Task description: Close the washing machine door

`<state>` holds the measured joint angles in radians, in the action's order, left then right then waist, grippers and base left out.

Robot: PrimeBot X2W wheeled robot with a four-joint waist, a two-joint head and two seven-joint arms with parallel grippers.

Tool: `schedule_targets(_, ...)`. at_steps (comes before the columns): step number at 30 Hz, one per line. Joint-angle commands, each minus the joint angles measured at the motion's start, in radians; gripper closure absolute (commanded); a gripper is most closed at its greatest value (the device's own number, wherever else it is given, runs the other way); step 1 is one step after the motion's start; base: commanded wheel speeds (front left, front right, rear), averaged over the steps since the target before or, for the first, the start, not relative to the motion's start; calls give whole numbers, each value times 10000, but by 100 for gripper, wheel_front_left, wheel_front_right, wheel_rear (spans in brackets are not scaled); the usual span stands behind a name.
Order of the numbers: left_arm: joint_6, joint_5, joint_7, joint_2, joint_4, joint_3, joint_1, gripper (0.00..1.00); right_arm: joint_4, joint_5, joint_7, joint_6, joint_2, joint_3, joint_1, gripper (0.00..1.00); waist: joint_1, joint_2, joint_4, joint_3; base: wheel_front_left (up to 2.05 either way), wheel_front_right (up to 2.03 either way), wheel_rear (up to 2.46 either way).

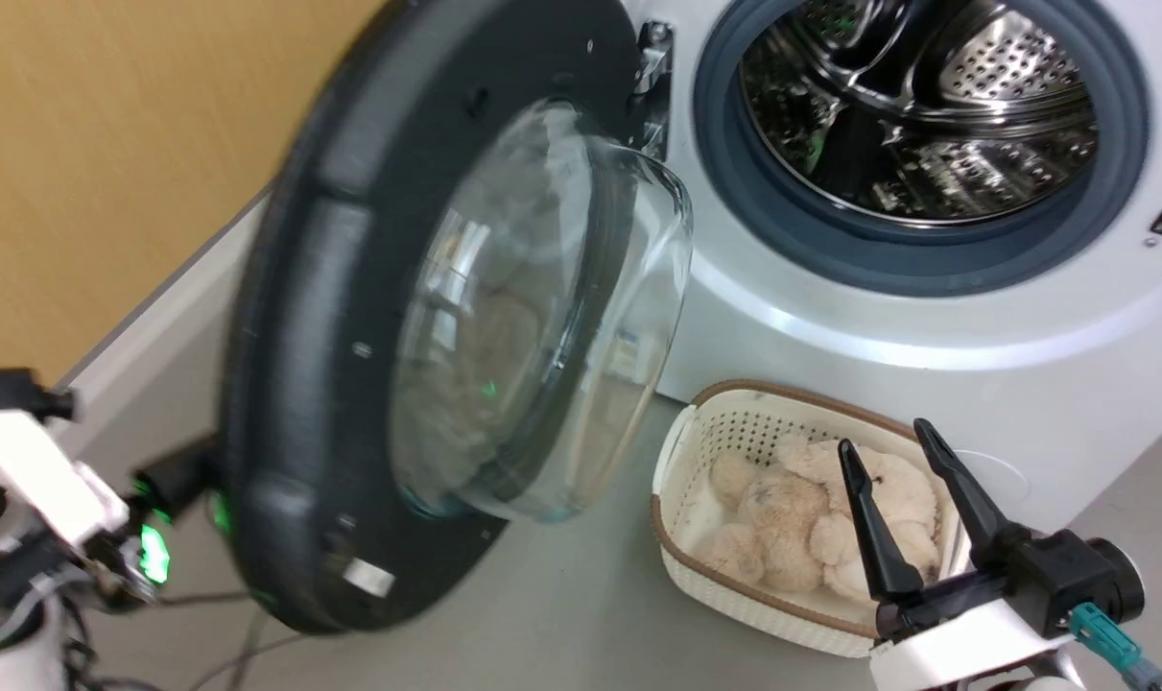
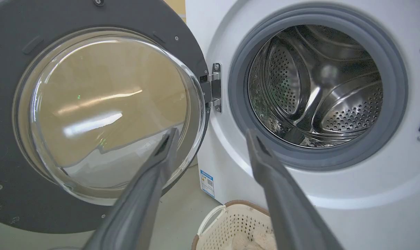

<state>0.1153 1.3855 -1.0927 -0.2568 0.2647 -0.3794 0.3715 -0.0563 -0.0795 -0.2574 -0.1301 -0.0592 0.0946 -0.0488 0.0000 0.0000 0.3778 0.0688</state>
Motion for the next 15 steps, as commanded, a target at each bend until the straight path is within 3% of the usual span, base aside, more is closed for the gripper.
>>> schedule_targets(1,-146,208,-295,300,-503,167,-396,100,39,-28,-44,-6,50,-90,109,0,0,0,-126,-119,0,0,0)
schedule_targets(7,-934,572,-925,1431,-2705,930,-1697,100,57,-50,-44,-6,76,-162,200,0,0,0,-703,-220,0,0,0)
schedule_targets(15,-1090,653,-178,2025,-4022,2496,-2802,100,58,-71,-44,-6,86,-85,172,0,0,0,-2090,-79,0,0,0)
